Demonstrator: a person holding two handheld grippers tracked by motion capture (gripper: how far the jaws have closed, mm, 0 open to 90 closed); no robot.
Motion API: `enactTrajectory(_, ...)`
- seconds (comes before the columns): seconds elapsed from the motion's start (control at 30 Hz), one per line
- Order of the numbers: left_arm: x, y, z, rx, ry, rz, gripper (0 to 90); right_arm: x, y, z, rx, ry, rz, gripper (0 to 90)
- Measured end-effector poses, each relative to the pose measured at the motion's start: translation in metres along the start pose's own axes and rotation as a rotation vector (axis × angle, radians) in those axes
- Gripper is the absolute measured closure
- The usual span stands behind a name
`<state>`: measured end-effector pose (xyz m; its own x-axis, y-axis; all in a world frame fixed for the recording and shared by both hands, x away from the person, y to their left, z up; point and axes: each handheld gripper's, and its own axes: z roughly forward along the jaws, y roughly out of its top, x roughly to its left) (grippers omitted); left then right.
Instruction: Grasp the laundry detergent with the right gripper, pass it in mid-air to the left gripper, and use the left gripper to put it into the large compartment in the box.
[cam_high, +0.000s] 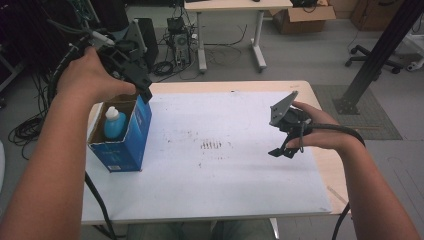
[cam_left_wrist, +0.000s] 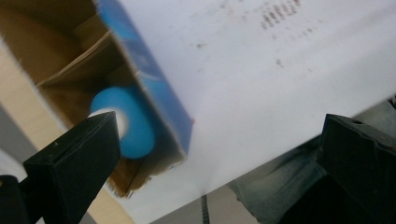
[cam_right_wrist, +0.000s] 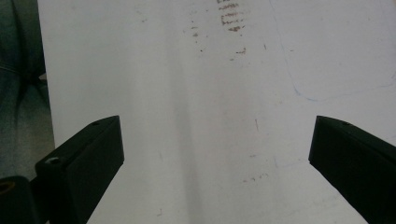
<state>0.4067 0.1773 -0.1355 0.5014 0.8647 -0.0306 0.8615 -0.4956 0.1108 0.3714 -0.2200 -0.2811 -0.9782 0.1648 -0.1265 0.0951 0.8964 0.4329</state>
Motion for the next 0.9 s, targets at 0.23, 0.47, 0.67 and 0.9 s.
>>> enactTrajectory(0.23, -0.023, 0.006, 0.004, 0.015, -0.021, 0.275, 0.2, 0.002, 0.010, -0.013, 0.047, -0.016, -0.016, 3.3)
enactTrajectory(0.47, -0.041, 0.007, 0.012, 0.041, -0.042, 0.447, 0.2, 0.009, 0.025, -0.021, 0.104, -0.026, -0.032, 3.3)
enactTrajectory(0.67, -0.057, 0.008, 0.018, 0.056, -0.057, 0.561, 0.2, 0.016, 0.033, -0.029, 0.143, -0.026, -0.038, 3.6)
enactTrajectory(0.9, -0.075, 0.009, 0.035, 0.068, -0.062, 0.721, 0.2, 0.014, 0.037, -0.039, 0.191, -0.041, -0.053, 3.5)
